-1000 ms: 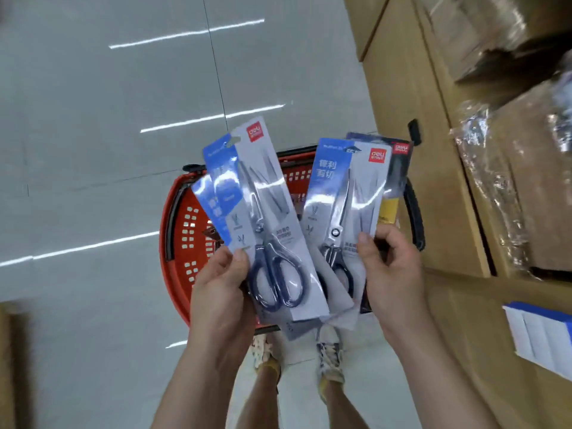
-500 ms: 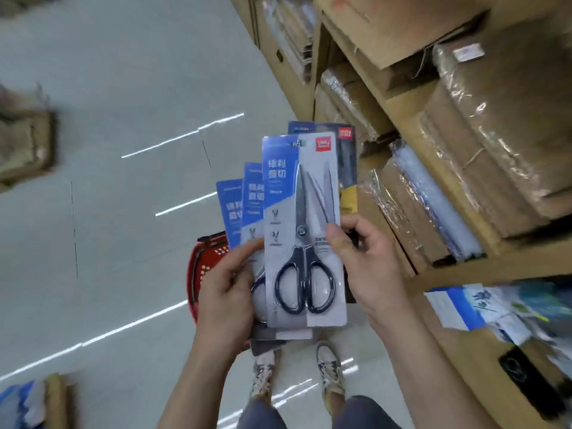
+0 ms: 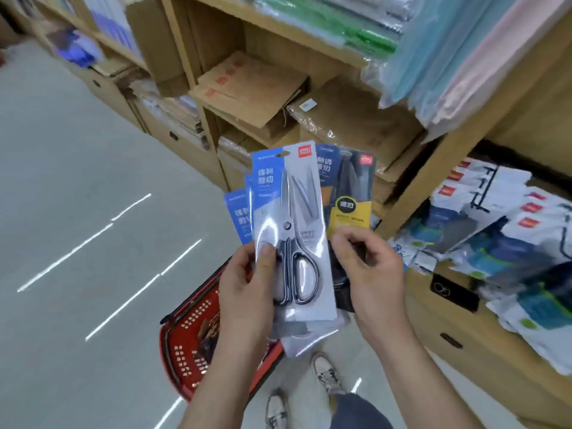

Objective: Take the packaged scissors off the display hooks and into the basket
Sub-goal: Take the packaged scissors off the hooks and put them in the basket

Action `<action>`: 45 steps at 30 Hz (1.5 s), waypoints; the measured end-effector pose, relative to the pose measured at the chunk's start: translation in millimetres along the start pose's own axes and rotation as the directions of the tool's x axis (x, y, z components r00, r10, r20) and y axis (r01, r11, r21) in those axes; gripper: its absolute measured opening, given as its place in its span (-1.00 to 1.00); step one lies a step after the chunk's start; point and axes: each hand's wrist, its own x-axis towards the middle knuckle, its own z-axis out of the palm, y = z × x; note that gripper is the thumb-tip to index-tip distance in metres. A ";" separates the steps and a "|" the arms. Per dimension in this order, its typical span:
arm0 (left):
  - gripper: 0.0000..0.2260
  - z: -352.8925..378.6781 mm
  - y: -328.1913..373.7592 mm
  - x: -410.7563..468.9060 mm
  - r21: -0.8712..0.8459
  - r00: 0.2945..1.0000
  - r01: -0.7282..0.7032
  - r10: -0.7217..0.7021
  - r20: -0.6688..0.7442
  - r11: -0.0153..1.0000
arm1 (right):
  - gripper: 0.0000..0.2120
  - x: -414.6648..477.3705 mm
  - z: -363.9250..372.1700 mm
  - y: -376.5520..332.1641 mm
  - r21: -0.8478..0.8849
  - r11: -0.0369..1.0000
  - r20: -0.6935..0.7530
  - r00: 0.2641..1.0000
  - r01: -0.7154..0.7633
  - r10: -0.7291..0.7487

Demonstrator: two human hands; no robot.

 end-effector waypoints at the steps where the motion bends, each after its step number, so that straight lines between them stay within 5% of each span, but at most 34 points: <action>1: -0.85 7.4 1.3 -3.6 -0.010 1.000 -0.005 0.005 0.026 1.000 | -0.87 -4.0 -10.3 -6.4 -0.017 1.000 -0.049 0.999 0.021 -0.022; 10: -0.88 80.6 17.0 -41.6 -0.059 0.931 -0.086 0.101 0.352 0.995 | -0.64 -49.9 -152.3 -73.2 -0.344 0.930 -0.399 0.876 0.133 -0.272; 14: -0.91 127.7 20.4 -86.2 -0.094 0.796 -0.107 0.142 0.589 0.990 | -0.65 -84.7 -197.4 -84.5 -0.365 0.930 -0.443 0.870 0.045 -0.216; 17: -0.94 165.5 17.9 -135.6 -0.078 0.696 -0.138 0.152 0.702 0.987 | -0.89 -105.0 -224.0 -95.6 -0.232 0.972 -0.451 0.883 0.030 -0.135; 24: -0.90 246.0 7.1 -268.5 -0.054 0.501 -0.190 0.144 0.854 0.980 | -0.67 -177.5 -326.6 -126.4 -0.205 0.978 -0.467 0.882 -0.044 -0.058; 32: -0.90 335.1 -15.9 -380.4 -0.053 0.522 -0.170 0.135 0.842 0.984 | -0.86 -240.1 -441.3 -139.5 -0.244 0.970 -0.671 0.725 -0.020 -0.153; 35: -0.86 358.2 -16.0 -410.9 -0.071 0.568 -0.122 0.128 0.813 0.990 | -0.68 -251.2 -468.3 -136.9 -0.172 0.985 -0.750 0.647 0.006 -0.135; 41: -0.84 402.5 -21.2 -435.3 -0.031 0.628 -0.144 0.116 0.770 0.989 | -0.68 -259.9 -503.0 -138.8 -0.031 0.998 -0.723 0.688 0.058 -0.062; 45: -0.84 433.1 -22.3 -451.6 -0.016 0.571 -0.097 0.068 0.818 0.995 | -0.63 -256.9 -532.4 -136.1 0.004 0.999 -0.733 0.680 0.034 -0.020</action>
